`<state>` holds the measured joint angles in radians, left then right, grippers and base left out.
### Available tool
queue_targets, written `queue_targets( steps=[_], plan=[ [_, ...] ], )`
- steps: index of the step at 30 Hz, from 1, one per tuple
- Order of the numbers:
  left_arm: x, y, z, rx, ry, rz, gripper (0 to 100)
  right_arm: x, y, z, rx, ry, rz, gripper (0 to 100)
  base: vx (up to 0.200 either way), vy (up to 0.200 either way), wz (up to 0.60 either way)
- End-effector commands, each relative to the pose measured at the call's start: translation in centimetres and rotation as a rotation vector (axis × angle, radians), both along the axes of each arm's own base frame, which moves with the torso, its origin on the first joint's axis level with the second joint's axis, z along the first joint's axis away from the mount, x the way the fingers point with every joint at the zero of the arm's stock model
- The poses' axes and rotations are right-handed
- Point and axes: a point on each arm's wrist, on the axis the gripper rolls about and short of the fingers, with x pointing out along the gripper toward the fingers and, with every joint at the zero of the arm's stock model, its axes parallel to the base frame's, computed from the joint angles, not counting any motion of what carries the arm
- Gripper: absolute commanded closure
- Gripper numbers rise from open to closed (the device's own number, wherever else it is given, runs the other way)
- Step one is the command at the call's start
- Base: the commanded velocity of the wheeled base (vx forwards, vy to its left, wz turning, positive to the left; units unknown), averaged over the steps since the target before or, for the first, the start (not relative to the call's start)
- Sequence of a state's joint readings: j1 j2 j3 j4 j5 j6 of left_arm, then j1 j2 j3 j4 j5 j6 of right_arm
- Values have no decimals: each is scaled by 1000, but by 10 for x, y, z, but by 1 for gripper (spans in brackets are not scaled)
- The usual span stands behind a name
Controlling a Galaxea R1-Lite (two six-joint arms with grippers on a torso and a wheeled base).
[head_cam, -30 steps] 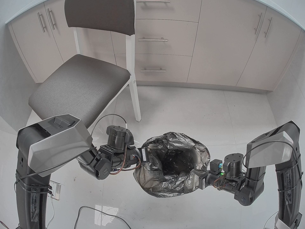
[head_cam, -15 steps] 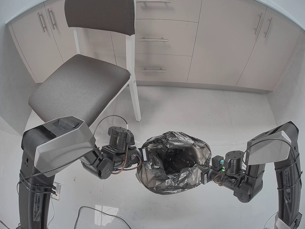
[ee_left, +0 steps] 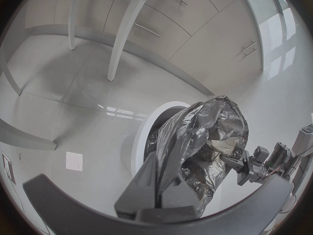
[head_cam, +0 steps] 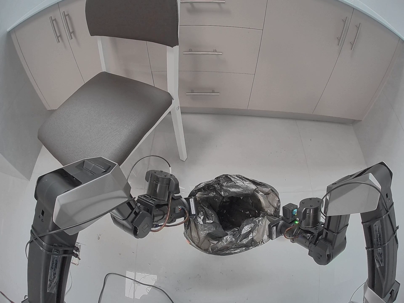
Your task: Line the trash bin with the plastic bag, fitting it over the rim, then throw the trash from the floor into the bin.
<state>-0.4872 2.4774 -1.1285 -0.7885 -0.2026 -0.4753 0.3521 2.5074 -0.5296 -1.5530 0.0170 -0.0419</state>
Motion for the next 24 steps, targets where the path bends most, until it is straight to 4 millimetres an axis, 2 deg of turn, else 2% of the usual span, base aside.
queue_targets(
  steps=[1, 10, 24],
  plan=[
    [1, 0, -5, 3, 5, 1, 100, 3, 0, 0, 0, -23, -18, 100, 0, 0, 0],
    [11, -2, -10, 22, -21, 54, 100, 10, -2, 0, 4, -43, -51, 100, 0, 0, 0],
    [10, -2, -10, 23, -19, 60, 100, 11, -2, 0, 6, -43, -55, 100, 0, 0, 0]
  ],
)
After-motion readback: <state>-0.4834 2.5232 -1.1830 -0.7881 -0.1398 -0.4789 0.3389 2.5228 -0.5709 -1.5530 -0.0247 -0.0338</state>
